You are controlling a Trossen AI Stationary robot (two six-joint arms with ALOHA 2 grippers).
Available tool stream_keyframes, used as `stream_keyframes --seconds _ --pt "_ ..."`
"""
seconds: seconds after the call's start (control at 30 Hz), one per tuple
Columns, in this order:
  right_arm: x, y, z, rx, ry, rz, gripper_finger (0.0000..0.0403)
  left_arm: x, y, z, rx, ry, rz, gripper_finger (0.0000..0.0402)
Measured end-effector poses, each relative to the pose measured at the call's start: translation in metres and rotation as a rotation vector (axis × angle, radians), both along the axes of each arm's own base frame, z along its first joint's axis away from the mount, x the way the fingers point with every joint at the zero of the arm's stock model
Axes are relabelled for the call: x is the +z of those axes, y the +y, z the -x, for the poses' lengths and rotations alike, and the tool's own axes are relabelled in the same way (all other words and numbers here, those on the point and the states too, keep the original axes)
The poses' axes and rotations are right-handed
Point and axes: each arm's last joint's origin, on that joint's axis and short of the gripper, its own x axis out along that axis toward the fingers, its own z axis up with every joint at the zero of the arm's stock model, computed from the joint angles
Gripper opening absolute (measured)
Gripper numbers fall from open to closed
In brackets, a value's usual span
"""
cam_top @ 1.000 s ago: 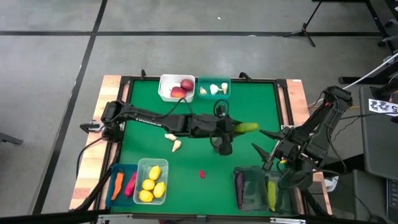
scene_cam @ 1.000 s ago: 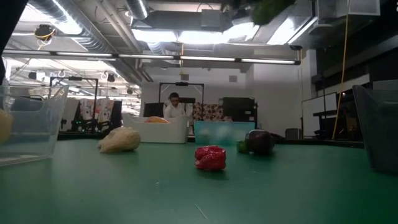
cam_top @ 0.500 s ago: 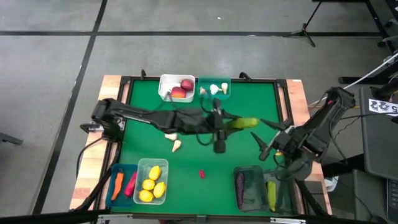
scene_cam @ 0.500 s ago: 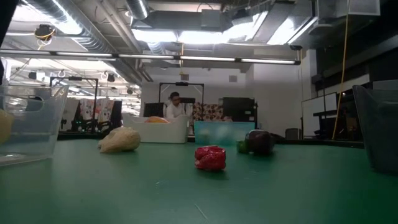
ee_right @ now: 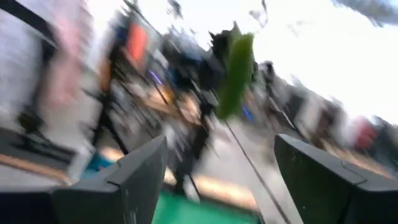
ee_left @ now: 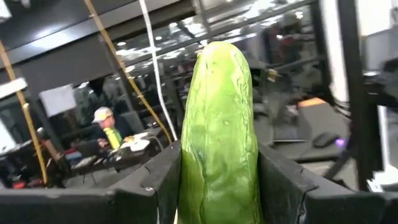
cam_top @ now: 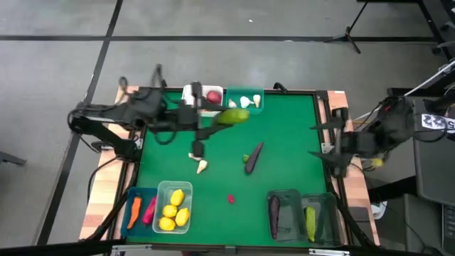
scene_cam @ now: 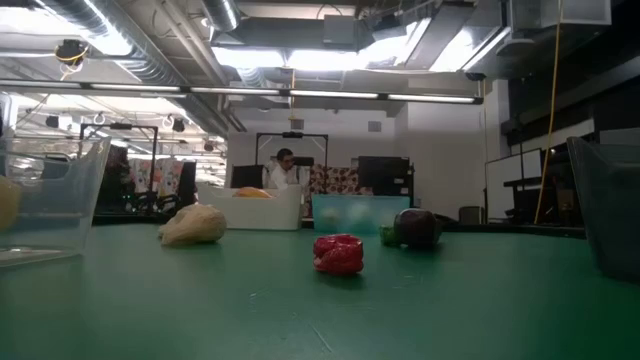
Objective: Sort produce into baskets
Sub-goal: Put the cucumber into the right black bin
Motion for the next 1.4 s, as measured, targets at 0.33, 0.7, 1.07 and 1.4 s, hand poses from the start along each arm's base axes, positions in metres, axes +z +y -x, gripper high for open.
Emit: stream_keyframes --seconds 0.33,0.7,1.07,1.4 --pt "-0.019 -0.017 -0.018 0.032 -0.009 0.055 0.0294 -0.022 0.007 0.037 -0.040 0.053 -0.046 0.0166" --pt "-0.058 -0.019 -0.062 -0.009 0.033 0.015 0.0294 -0.117 0.023 0.070 -0.022 -0.194 0.160 0.0166" --pt "-0.090 -0.032 -0.135 0.070 -0.019 -0.036 0.0294 -0.185 0.019 0.050 -0.092 -0.288 0.284 0.0166" --pt "-0.099 -0.045 -0.170 0.205 -0.086 -0.131 0.0294 -0.210 0.011 0.024 -0.136 -0.298 0.282 0.0166"
